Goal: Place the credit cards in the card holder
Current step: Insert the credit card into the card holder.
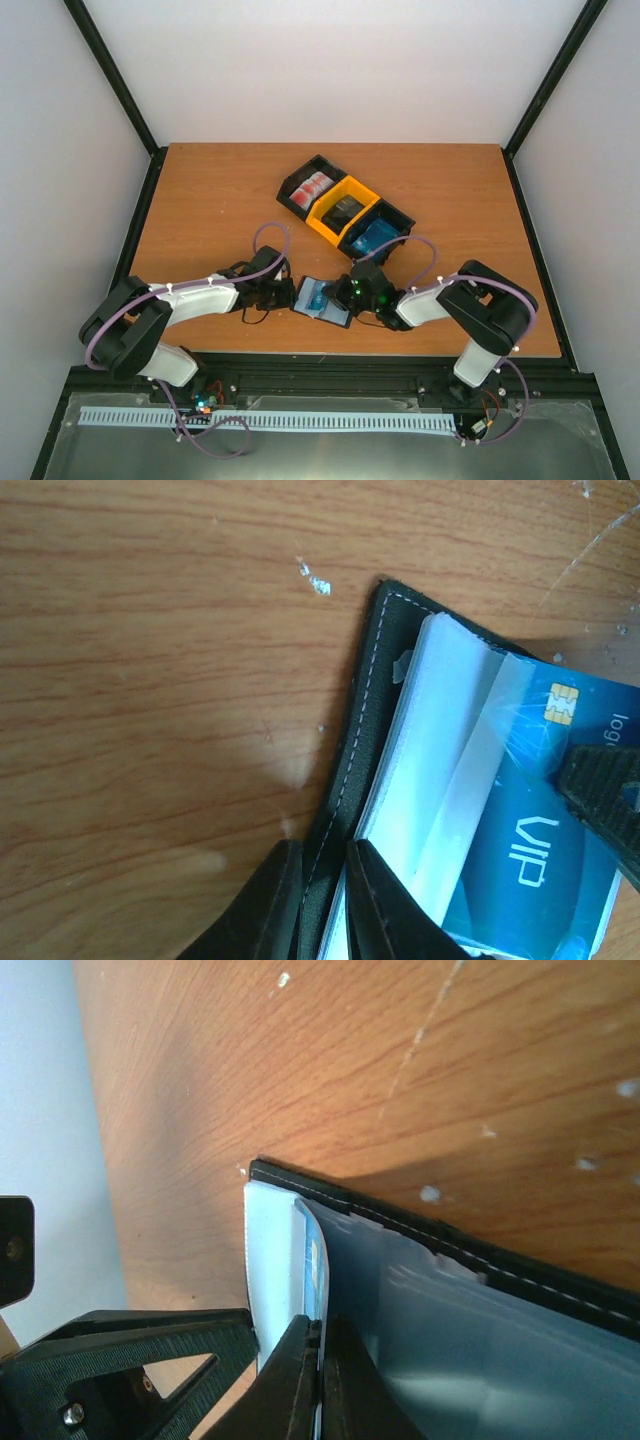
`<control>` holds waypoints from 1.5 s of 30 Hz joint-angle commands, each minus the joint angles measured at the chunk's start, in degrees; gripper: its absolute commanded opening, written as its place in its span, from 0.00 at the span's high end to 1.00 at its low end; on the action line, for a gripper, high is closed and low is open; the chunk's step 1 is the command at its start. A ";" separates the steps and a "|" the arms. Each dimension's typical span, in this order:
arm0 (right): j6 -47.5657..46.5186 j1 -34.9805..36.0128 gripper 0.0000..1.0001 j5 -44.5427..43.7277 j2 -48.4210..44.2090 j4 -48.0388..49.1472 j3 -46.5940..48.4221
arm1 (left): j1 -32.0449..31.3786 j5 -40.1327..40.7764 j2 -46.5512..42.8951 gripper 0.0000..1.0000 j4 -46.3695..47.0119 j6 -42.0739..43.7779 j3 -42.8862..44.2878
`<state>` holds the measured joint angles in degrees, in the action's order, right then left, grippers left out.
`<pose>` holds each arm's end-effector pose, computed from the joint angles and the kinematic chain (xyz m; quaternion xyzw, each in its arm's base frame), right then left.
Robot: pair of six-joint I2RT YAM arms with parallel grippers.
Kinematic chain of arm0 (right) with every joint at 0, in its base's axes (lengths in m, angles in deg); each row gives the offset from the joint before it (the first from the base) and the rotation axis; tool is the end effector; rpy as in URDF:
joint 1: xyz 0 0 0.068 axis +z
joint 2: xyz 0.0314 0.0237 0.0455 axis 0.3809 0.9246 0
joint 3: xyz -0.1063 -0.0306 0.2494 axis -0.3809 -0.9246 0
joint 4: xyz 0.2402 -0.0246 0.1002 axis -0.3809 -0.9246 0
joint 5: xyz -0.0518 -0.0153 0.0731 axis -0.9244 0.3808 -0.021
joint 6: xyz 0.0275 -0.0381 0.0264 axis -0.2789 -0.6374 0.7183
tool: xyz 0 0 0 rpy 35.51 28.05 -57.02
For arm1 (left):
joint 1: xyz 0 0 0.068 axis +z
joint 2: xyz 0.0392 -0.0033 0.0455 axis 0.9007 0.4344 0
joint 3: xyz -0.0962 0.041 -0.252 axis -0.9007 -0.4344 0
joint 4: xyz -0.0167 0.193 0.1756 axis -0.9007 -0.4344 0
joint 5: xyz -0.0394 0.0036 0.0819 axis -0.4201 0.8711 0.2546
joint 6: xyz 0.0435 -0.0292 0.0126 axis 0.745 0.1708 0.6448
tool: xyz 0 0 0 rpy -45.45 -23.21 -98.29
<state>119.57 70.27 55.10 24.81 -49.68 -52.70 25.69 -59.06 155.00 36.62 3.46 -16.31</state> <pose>0.1841 0.2137 0.1080 0.1679 0.8719 0.4383 0.1398 0.1880 -0.1585 0.1352 -0.0460 0.9595 -0.2453 0.1304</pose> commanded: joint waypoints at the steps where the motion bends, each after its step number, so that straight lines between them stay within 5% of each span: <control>1: 0.91 1.25 0.97 -1.03 3.55 -1.28 0.74 | 0.01 -1.47 0.05 0.84 -0.57 0.72 -0.76; 45: -9.12 -0.15 0.92 11.44 9.57 2.51 4.38 | -0.02 1.29 -0.49 0.85 -1.45 -0.32 -0.88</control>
<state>110.48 69.63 64.17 31.89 -46.03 -47.30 25.73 -58.51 154.82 36.42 3.44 -16.42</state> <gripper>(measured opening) 0.067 0.153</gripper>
